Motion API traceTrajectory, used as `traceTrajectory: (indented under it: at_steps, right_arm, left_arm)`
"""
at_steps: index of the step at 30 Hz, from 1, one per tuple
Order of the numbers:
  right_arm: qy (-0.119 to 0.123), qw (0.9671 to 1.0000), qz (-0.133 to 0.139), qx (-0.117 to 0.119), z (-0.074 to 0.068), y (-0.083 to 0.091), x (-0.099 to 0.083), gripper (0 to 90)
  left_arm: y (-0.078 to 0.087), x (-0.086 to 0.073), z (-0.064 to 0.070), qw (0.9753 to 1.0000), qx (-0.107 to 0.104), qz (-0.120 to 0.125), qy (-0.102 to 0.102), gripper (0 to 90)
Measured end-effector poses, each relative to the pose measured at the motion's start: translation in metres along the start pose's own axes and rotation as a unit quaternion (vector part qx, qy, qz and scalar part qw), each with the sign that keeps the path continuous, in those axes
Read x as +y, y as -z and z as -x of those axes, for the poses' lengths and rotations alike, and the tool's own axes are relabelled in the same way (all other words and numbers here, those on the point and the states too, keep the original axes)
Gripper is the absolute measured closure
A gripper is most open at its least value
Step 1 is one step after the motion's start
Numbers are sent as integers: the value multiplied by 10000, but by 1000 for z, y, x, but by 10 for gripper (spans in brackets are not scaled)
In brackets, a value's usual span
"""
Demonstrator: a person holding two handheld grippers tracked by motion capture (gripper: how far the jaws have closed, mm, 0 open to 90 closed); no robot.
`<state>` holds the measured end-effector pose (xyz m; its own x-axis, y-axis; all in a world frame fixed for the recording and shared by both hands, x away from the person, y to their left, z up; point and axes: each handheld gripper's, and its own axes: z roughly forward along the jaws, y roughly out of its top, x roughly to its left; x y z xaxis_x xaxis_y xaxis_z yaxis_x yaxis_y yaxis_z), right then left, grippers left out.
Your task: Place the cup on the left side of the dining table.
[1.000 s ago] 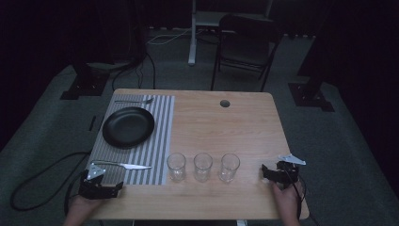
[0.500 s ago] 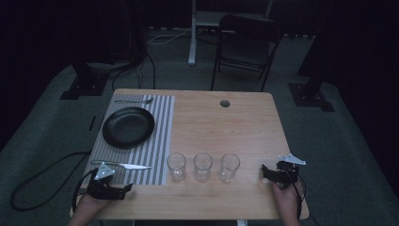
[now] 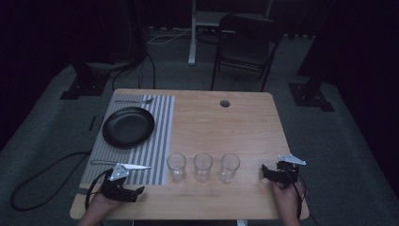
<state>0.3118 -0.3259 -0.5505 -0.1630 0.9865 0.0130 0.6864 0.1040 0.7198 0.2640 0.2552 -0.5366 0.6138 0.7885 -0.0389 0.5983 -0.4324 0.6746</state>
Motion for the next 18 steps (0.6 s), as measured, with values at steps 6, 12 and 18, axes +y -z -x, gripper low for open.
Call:
traceTrajectory:
  at_steps: [6,12,18]
  right_arm:
    - [1,10000,0,2,0,0,0,114]
    - [-1,10000,1,3,0,0,0,114]
    - [-1,10000,0,1,0,0,0,114]
  left_arm:
    - [-9,10,10,9998,-158,22,-115,16]
    - [-16,20,19,9989,-412,97,-204,16]
    - [-22,29,27,9979,-530,196,-307,39]
